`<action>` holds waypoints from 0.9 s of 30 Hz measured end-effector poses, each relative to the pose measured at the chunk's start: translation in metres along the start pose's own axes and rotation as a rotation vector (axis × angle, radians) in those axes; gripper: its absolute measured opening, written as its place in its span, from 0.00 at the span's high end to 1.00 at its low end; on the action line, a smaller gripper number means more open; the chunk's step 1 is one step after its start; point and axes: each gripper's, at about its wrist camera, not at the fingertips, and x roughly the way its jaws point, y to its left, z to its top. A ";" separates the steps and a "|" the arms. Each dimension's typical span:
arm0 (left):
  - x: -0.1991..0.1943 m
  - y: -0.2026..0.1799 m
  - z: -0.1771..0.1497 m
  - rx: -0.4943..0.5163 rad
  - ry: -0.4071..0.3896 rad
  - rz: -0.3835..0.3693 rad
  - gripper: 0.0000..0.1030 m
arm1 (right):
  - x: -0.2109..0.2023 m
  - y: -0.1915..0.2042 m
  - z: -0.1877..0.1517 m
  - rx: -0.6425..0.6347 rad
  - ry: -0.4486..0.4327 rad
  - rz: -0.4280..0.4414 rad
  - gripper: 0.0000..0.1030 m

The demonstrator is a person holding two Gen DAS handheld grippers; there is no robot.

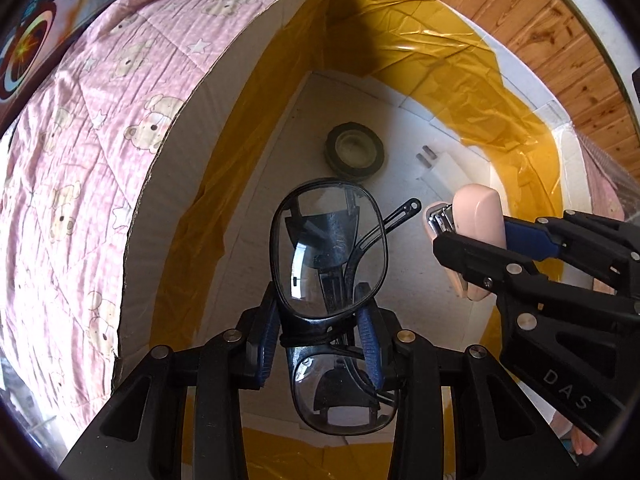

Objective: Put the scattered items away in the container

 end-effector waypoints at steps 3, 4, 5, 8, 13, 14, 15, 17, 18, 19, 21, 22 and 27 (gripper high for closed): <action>0.001 -0.001 0.000 -0.001 0.008 0.002 0.63 | 0.006 0.001 0.005 0.003 0.021 -0.003 0.74; 0.001 0.000 -0.001 -0.002 0.009 0.003 0.63 | 0.009 0.001 0.006 0.005 0.029 -0.005 0.74; 0.001 0.000 -0.001 -0.004 0.010 0.005 0.63 | 0.011 0.001 0.007 0.008 0.035 -0.005 0.74; 0.002 0.000 -0.003 -0.010 0.017 0.013 0.62 | 0.017 0.001 0.007 0.055 0.053 -0.015 0.73; 0.001 -0.001 -0.008 -0.009 0.025 0.021 0.61 | 0.021 -0.003 0.005 0.075 0.054 -0.026 0.71; 0.001 -0.002 -0.009 -0.006 0.026 0.020 0.60 | 0.021 -0.003 0.003 0.079 0.053 -0.022 0.71; 0.001 -0.003 -0.011 0.000 0.027 0.019 0.58 | 0.020 -0.003 0.002 0.079 0.051 -0.021 0.71; 0.000 -0.004 -0.014 0.002 0.023 0.021 0.58 | 0.018 -0.003 -0.001 0.083 0.047 -0.021 0.71; -0.001 -0.004 -0.015 0.001 0.020 0.022 0.57 | 0.017 -0.003 -0.002 0.085 0.045 -0.020 0.71; -0.002 -0.004 -0.016 0.002 0.019 0.020 0.57 | 0.016 -0.003 -0.004 0.087 0.043 -0.020 0.71; -0.004 -0.004 -0.018 0.000 0.018 0.018 0.56 | 0.013 -0.003 -0.007 0.092 0.037 -0.016 0.70; -0.005 -0.004 -0.020 0.000 0.015 0.017 0.56 | 0.011 -0.003 -0.008 0.096 0.033 -0.014 0.70; -0.015 -0.004 -0.028 -0.003 0.001 0.015 0.56 | 0.001 -0.002 -0.015 0.106 0.011 -0.003 0.69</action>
